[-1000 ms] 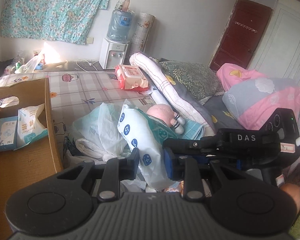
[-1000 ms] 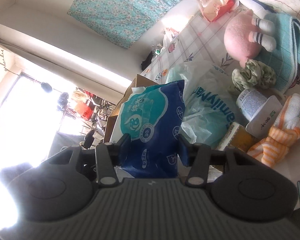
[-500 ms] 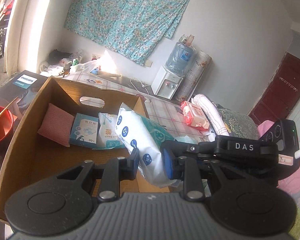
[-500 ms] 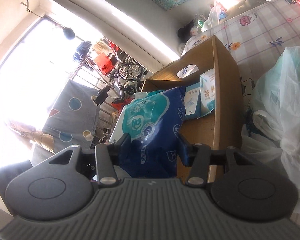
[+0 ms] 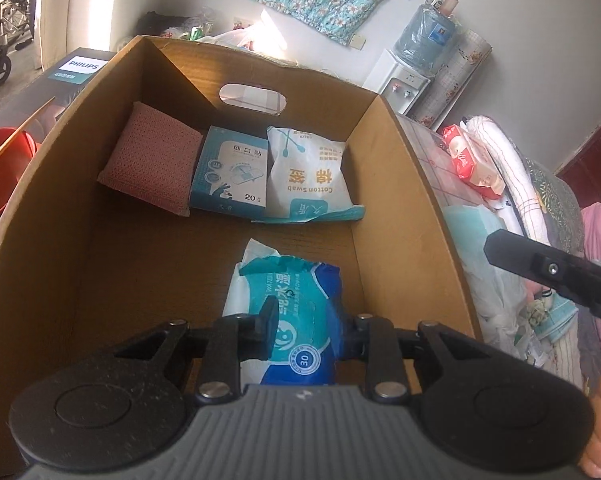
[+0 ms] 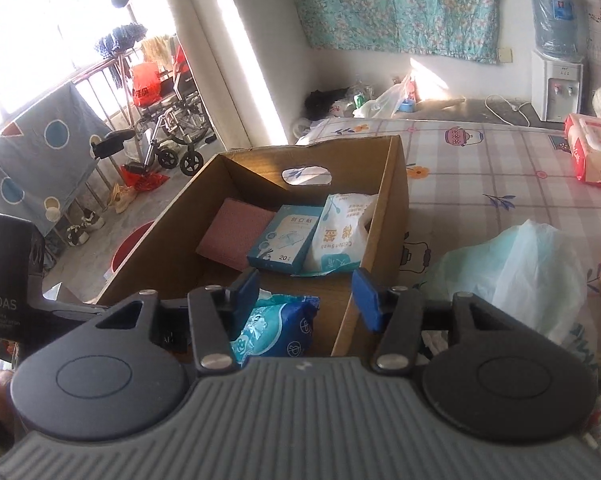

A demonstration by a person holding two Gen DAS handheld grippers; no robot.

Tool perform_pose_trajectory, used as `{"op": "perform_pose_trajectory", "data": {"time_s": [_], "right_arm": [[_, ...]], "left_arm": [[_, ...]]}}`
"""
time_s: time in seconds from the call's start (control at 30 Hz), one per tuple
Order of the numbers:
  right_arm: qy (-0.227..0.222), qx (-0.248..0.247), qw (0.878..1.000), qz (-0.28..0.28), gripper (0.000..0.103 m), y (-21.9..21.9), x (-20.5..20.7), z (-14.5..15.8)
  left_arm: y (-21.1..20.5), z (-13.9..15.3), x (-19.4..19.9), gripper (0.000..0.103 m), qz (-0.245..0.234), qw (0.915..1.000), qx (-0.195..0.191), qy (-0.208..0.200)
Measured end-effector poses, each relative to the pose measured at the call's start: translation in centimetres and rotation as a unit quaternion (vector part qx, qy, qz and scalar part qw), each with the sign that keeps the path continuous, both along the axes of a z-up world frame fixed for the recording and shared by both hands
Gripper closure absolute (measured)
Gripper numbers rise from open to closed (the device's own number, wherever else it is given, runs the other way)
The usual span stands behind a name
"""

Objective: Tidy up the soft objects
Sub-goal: 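Lower the wet-wipes pack into the box beside the cotton-swab bag, release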

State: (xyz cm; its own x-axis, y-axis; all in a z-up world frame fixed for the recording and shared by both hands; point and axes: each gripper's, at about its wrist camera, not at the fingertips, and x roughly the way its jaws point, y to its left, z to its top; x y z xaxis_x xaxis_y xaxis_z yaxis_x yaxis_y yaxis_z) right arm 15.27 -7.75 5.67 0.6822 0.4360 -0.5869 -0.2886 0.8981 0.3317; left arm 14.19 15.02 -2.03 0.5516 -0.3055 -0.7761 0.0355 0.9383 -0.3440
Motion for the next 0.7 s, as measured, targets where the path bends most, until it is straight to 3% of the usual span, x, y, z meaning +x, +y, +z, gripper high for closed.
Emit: {"op": "perform_pose_trajectory", "data": {"time_s": [0.03,0.1,0.2,0.4,0.57,0.7], "right_arm": [[0.006,0.017,1.0,-0.004,0.052,-0.7,-0.1,0.0],[0.02,0.061,0.998,-0.012,0.052,-2.5,-0.1,-0.3],[0.026,0.101,0.994,-0.02,0.052,-4.3,-1.0,-0.8],[0.027,0.144,0.989,-0.032,0.05,-6.8,-1.8,-2.2],[0.034,0.173,0.983,-0.047,0.049,-8.5,-1.9,-3.4],[0.038,0.184,0.981,-0.056,0.049,-9.4,-2.0,-4.1]], "left_arm": [[0.0,0.1,0.1,0.077,0.0,1.0,0.005,0.001],[0.0,0.1,0.2,0.064,0.003,0.9997,0.024,0.009],[0.0,-0.3,1.1,0.054,-0.006,0.9974,0.061,0.038],[-0.7,-1.7,2.4,0.049,-0.049,0.9859,0.118,0.108],[-1.4,-4.1,3.3,0.048,-0.089,0.9719,0.108,0.189],[-2.4,-3.9,3.6,0.056,-0.089,0.9721,0.11,0.187]]}}
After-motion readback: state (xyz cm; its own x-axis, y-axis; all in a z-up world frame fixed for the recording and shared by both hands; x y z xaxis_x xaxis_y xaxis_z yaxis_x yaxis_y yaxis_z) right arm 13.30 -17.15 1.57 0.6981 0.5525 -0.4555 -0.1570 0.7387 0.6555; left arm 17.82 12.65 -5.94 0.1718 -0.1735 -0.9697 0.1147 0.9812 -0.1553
